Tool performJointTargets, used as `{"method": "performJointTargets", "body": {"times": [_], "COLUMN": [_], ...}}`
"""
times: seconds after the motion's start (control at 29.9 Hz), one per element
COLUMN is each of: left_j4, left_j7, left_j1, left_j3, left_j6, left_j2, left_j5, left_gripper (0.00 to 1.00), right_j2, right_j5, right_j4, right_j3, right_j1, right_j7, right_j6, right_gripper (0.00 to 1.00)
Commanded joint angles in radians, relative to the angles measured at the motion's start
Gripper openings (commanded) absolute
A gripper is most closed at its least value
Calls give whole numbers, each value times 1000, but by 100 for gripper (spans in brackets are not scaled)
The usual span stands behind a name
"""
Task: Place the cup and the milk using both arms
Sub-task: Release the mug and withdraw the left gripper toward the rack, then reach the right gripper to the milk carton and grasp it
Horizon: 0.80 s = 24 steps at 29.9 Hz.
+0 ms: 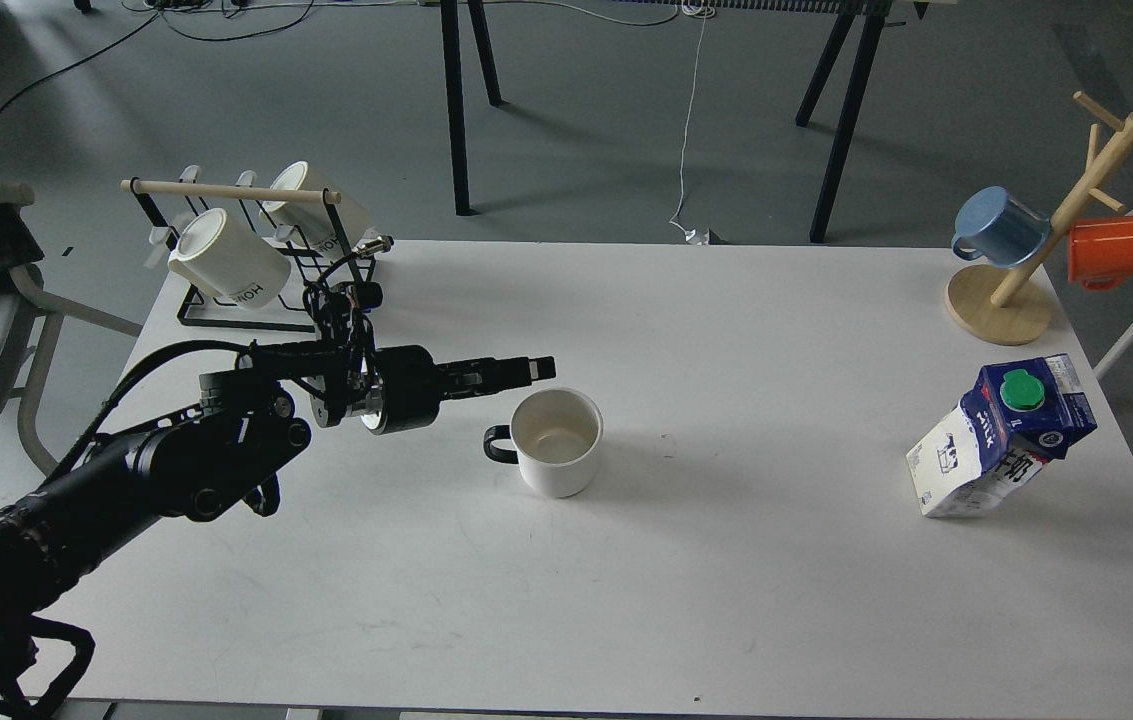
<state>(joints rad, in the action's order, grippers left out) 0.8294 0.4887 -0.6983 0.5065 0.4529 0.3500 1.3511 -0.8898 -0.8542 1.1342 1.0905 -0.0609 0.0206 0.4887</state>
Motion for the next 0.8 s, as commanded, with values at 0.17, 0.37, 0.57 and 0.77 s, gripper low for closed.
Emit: {"method": "performJointTargets", "body": {"times": [0.17,0.37,0.57,0.77], "left_j4": [14,8,8,8], "left_j7": [0,0,0,0], "left_j1": [-9,-14,-4,6], "left_j3": [127,121,115,115], "left_j6": [36,36,36,36], "left_j2": [162,193,187,196], "left_j5": [-732,-784,-779,-779], "left_gripper": [86,87,88,89], "right_j2": [9,103,207,247], "right_j5": [-14,64,175,207], "right_j4": [91,87,88,84], "right_j3": [-6,-30,-32,-69], "right_j1": [-273,-298,-241,-182], "right_j7": [5,1,2,1], "right_j6": [0,0,0,0], "right_gripper": [95,95,95,95]}}
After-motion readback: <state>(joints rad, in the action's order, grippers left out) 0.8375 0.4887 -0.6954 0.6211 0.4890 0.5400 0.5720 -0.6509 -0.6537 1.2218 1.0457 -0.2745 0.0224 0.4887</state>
